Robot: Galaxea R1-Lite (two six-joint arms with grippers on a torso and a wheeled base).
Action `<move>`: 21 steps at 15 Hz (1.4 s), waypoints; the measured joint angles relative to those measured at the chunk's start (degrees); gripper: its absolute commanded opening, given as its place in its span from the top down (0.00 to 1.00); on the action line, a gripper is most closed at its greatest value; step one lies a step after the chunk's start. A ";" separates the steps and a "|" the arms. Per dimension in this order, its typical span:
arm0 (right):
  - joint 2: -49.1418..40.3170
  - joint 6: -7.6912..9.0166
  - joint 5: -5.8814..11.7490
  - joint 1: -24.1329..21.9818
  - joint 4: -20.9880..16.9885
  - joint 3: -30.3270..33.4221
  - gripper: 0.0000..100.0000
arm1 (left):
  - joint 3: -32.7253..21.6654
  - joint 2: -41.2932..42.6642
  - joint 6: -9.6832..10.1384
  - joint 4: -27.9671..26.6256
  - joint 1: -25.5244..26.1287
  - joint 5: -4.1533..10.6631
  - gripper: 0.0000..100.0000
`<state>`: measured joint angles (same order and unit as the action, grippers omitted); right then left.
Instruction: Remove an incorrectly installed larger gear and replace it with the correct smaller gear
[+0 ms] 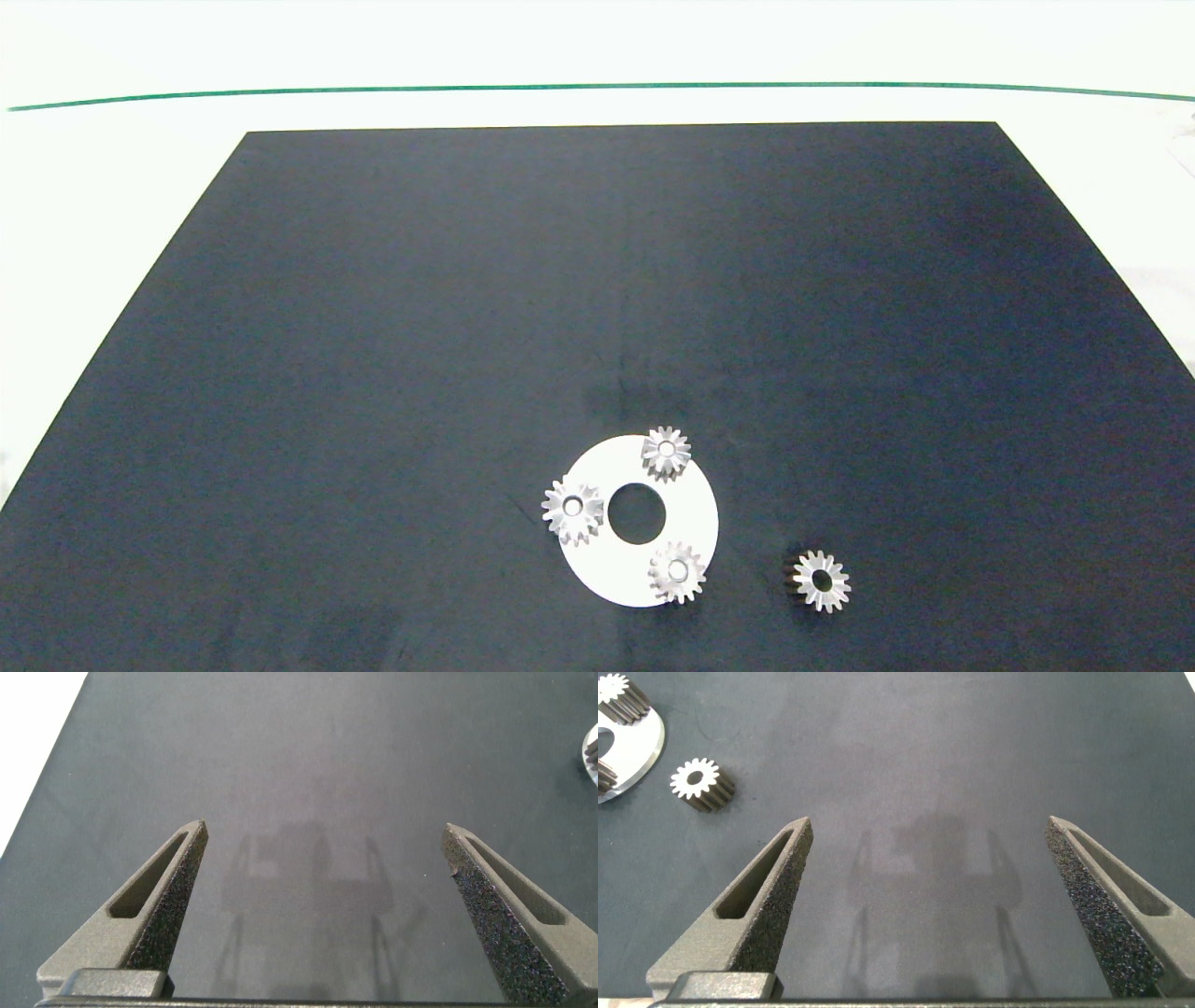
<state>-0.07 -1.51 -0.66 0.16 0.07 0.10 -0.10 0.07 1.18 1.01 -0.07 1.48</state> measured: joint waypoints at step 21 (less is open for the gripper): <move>0.00 0.00 0.00 0.00 0.00 -0.05 0.00 | 0.00 0.00 0.02 0.02 0.00 0.00 0.00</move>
<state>-0.07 -1.51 -0.66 0.16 0.07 0.05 -0.10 0.07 1.21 1.04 -0.07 1.48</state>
